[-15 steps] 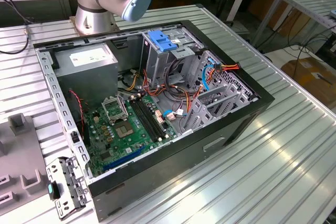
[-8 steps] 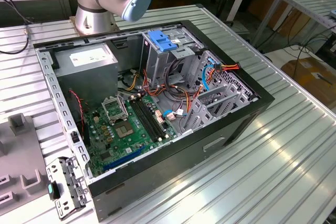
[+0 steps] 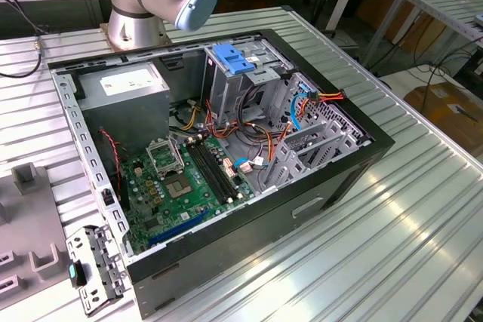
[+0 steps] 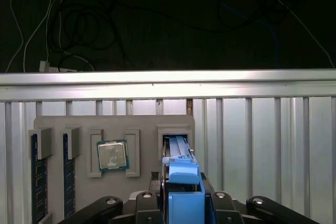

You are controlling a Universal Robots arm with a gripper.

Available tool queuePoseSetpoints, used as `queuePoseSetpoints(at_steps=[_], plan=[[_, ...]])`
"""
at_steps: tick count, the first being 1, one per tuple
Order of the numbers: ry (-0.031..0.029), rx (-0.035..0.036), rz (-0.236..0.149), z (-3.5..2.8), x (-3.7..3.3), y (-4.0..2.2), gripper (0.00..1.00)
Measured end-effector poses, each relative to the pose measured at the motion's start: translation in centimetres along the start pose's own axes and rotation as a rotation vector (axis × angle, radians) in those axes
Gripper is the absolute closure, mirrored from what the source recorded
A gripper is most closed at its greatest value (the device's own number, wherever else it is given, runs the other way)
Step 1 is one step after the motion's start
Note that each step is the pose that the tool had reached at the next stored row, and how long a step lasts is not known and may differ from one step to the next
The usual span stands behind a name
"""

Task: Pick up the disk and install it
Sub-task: 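Pick up the disk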

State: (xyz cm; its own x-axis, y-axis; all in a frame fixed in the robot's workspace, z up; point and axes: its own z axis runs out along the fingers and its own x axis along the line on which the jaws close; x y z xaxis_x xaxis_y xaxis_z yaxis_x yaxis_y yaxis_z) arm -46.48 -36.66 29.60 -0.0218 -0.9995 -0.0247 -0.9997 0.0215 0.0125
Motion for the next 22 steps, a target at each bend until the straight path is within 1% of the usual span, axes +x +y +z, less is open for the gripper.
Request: queuePoseSetpoints(at_steps=[16, 21, 22], plan=[[0.0004, 0.0002, 0.0, 0.03, 0.0, 0.0, 0.63], [0.0004, 0.0, 0.0, -0.08, 0.0, 0.0, 0.63], [0.0005, 0.0001, 0.0, -0.2, 0.0, 0.0, 0.63]])
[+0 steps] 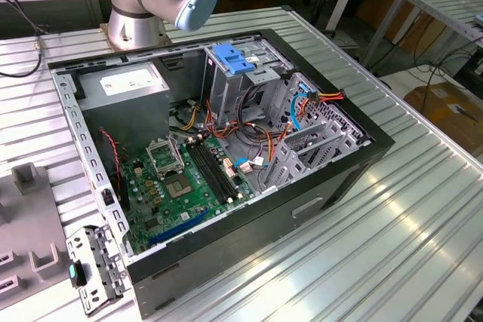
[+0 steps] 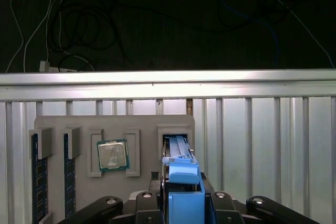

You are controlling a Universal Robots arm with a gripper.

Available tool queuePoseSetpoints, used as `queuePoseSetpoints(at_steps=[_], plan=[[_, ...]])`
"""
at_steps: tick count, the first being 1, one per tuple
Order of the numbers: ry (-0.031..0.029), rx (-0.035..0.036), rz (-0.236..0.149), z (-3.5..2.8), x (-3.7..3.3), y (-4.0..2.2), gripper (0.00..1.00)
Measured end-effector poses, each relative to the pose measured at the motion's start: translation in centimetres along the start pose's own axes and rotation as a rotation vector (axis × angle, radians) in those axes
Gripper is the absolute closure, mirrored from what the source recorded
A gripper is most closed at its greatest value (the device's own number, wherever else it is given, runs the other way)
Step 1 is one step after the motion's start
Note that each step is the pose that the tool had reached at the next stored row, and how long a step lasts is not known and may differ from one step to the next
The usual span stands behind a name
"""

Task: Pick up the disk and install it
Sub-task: 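Pick up the disk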

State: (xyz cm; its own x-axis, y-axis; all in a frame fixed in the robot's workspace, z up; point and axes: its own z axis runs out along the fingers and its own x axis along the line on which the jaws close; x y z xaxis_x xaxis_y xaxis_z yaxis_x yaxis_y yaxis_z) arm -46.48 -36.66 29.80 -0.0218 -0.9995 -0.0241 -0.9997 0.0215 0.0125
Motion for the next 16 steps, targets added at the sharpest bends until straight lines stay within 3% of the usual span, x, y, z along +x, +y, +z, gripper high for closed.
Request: queuePoseSetpoints(at_steps=[7, 16], plan=[[0.0001, -0.0001, 0.0, -0.6, -0.01, 0.0, 0.63], [0.0001, 0.0, 0.0, -1.82, -0.05, 0.02, 0.63]])
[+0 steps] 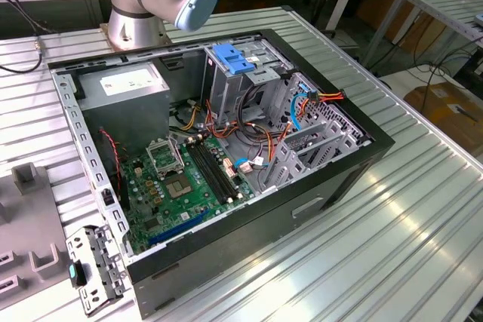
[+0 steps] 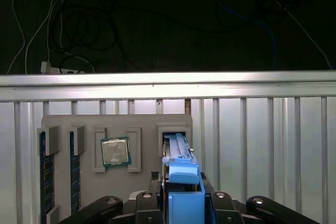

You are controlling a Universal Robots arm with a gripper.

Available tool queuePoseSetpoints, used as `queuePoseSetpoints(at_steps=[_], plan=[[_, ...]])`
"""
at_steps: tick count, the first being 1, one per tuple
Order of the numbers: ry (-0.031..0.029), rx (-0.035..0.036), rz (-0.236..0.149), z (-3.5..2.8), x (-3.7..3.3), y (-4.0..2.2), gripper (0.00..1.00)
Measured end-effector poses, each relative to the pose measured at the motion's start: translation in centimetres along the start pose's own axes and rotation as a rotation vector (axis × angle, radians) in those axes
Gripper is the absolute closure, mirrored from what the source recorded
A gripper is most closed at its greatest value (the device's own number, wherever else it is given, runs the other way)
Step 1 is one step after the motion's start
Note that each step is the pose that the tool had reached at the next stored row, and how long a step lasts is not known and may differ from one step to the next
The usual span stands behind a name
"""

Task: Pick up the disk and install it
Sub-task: 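Pick up the disk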

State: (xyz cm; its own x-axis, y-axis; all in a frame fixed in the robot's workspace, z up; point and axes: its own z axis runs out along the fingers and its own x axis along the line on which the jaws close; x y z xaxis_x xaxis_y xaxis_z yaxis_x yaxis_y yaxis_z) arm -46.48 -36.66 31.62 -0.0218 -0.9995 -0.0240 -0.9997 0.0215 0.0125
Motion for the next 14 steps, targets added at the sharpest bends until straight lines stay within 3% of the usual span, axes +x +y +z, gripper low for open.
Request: queuePoseSetpoints(at_steps=[7, 14], plan=[[0.0003, -0.0001, 0.0, -1.01, -0.02, 0.0, 0.63], [0.0085, 0.0002, 0.0, -1.9, -0.04, 0.01, 0.63]])
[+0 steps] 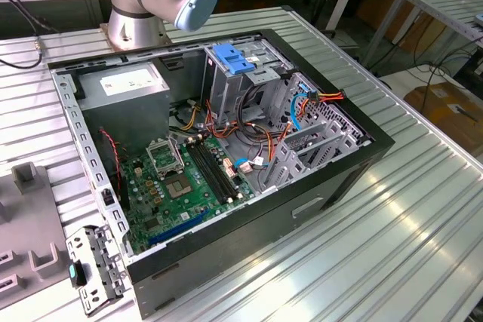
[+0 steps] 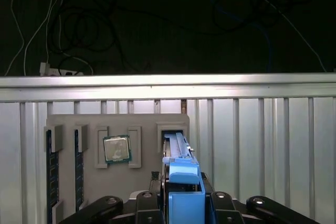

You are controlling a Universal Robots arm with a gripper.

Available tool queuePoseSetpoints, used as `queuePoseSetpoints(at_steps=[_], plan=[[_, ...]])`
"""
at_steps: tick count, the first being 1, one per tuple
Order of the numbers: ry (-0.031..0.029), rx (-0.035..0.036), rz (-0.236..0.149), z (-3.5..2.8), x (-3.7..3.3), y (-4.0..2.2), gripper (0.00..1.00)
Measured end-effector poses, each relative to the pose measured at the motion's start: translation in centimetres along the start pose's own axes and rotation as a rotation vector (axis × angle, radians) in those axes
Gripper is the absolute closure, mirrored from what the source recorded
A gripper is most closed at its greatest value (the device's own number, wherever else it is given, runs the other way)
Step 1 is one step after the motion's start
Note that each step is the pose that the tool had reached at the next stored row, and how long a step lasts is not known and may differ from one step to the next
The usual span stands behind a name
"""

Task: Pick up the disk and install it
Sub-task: 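Pick up the disk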

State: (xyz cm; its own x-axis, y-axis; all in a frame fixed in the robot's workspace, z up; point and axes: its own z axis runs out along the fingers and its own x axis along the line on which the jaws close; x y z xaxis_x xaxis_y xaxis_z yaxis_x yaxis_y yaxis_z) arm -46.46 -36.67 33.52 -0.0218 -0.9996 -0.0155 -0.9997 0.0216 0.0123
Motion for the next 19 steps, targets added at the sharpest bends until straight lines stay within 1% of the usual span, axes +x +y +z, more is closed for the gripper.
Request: queuePoseSetpoints(at_steps=[5, 8, 15, 19], plan=[[0.0043, 0.0, 0.0, -0.64, -0.01, 0.01, 0.63], [0.0055, 0.0001, 0.0, -0.71, -0.01, 0.01, 0.63], [0.0056, 0.0001, 0.0, -0.74, -0.01, 0.01, 0.63], [0.0057, 0.0001, 0.0, -1.11, -0.02, 0.02, 0.63]])
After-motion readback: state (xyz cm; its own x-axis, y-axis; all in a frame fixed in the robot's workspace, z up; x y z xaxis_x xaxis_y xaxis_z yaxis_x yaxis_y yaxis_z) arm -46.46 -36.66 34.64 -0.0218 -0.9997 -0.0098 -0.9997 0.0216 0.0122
